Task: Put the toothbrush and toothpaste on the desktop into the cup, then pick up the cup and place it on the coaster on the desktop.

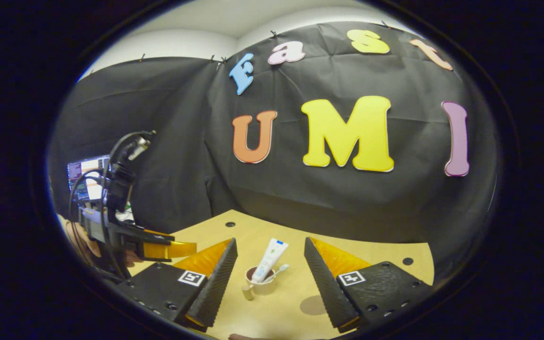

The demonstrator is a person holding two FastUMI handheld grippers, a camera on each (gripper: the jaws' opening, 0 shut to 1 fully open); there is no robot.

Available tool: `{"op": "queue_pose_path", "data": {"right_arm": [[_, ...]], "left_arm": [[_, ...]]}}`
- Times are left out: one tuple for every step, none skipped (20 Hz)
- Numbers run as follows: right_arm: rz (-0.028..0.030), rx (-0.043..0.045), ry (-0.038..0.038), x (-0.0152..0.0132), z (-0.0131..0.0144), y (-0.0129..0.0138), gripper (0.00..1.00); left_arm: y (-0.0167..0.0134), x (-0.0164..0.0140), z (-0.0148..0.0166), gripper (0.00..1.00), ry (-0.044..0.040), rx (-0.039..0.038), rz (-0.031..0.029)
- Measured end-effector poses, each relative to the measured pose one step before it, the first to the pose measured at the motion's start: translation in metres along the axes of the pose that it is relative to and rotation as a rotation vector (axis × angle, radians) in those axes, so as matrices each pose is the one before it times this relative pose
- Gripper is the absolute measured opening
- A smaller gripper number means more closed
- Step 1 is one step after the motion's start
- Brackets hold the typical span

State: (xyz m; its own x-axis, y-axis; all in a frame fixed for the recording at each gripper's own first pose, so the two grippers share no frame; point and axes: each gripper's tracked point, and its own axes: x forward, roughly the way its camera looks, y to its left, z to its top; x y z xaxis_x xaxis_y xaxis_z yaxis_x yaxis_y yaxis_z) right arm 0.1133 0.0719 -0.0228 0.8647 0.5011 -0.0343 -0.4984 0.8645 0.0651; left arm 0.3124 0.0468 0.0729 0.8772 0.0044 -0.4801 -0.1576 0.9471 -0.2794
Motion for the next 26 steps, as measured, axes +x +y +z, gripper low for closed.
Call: {"op": "queue_pose_path", "data": {"right_arm": [[-0.01722,-0.00035,-0.00570,-0.00989,0.00257,-0.00610,0.89],[-0.01797,0.00070,-0.00201,-0.00876,0.00184,-0.00759,0.92],[-0.01571,0.00256,-0.00152,-0.00822,0.00038,-0.00633,0.93],[-0.01518,0.00246,-0.00283,-0.00902,0.00160,-0.00696,0.94],[-0.01964,0.00115,-0.00412,-0.00822,-0.00053,-0.00850,0.93],[-0.02234,0.00367,-0.00257,-0.00792,0.00003,-0.00861,0.93],[-0.02132,0.01056,-0.00090,-0.00802,-0.00170,-0.00821,0.94],[-0.01909,0.01335,0.00447,-0.00769,-0.00249,-0.00786,0.94],[-0.01696,0.00908,0.00565,-0.00805,-0.00325,-0.00709,0.94],[-0.01702,0.00120,0.00181,-0.00724,-0.00296,-0.00854,0.93],[-0.01999,-0.00227,0.00209,-0.00709,-0.00350,-0.00814,0.93],[-0.02028,-0.00108,0.00289,-0.00688,-0.00296,-0.00927,0.94],[-0.01663,0.00782,0.00812,-0.00535,-0.00613,-0.00698,0.93],[-0.01508,0.00979,0.01066,-0.00605,-0.00555,-0.00725,0.93],[-0.02121,0.00995,0.01123,-0.00367,-0.00626,-0.00911,0.93],[-0.01710,0.01302,0.01327,-0.00268,-0.00520,-0.00787,0.93],[-0.01300,0.01456,0.01082,-0.00423,-0.00475,-0.00606,0.94],[-0.00781,0.01409,0.00255,-0.00302,-0.00349,-0.00667,0.94],[-0.00856,0.01124,-0.00075,-0.00247,0.00016,-0.00432,0.94],[-0.01682,0.00098,-0.00059,-0.00250,-0.00093,-0.00749,0.94],[-0.01362,0.00114,-0.00531,-0.00374,-0.00010,-0.00759,0.94],[-0.01508,0.00337,-0.00230,-0.00230,0.00005,-0.00717,0.93],[-0.00550,0.01017,-0.00057,-0.00172,-0.00130,-0.00397,0.93],[-0.00739,0.00727,0.00471,-0.00135,-0.00158,-0.00392,0.93],[-0.00926,0.00040,0.00636,0.00090,-0.00303,-0.00512,0.94],[-0.00599,-0.00439,0.00443,-0.00038,-0.00054,-0.00332,0.94]], "left_arm": [[-0.01030,0.00872,-0.00525,0.98,0.03090,-0.00770,-0.02080],[-0.00860,0.00821,-0.00583,0.98,0.02834,-0.00193,-0.01412],[-0.00885,0.00965,-0.00482,0.98,0.02667,0.00486,-0.01873],[-0.00699,0.00663,-0.00553,0.98,0.03021,0.01358,-0.00651],[-0.00597,0.00718,-0.00686,0.98,0.03788,0.01880,-0.00921],[-0.00578,0.00801,-0.00704,0.98,0.04581,0.02242,-0.00484],[-0.00300,0.00918,-0.00998,0.98,0.05704,0.02216,0.00047],[-0.00392,0.00743,-0.00451,1.00,0.04562,0.02085,-0.00938],[-0.00211,0.00633,-0.00450,0.98,0.05113,0.01632,-0.00190],[-0.00370,0.00781,-0.00233,1.00,0.04269,0.01245,-0.01082],[-0.00421,0.00614,-0.00343,0.98,0.04771,0.00999,-0.00706],[-0.00274,0.00736,-0.00054,0.98,0.03413,0.01476,-0.00359],[-0.00089,0.00774,-0.00085,0.97,0.03784,0.01481,0.00540],[-0.00010,0.00822,-0.00031,0.97,0.03345,0.01099,0.00617],[-0.00073,0.00890,-0.00089,0.97,0.03529,0.00354,-0.00029],[-0.00253,0.00823,-0.00223,0.96,0.03851,-0.00306,-0.00925],[-0.00206,0.00756,-0.00334,0.94,0.04158,-0.01105,-0.00588],[0.00094,0.00552,-0.00116,0.93,0.02487,-0.01168,0.01242],[0.00074,0.00420,-0.00084,0.91,0.02114,-0.01441,0.01310],[-0.00029,0.00249,0.00007,0.90,0.01651,-0.00689,0.00781],[0.00161,0.00186,0.00133,0.86,0.01186,-0.00412,0.01625],[0.00367,0.00080,0.00131,0.82,0.01120,-0.00190,0.02542],[0.00226,0.00096,0.00148,0.70,0.01242,-0.00060,0.01859],[0.00262,0.00007,-0.00056,0.64,0.02026,0.00270,0.01738],[-0.00087,-0.00095,-0.00097,0.48,0.01824,-0.00331,-0.00349],[0.00079,-0.00447,0.00199,0.40,0.00261,-0.00008,0.00902]]}}
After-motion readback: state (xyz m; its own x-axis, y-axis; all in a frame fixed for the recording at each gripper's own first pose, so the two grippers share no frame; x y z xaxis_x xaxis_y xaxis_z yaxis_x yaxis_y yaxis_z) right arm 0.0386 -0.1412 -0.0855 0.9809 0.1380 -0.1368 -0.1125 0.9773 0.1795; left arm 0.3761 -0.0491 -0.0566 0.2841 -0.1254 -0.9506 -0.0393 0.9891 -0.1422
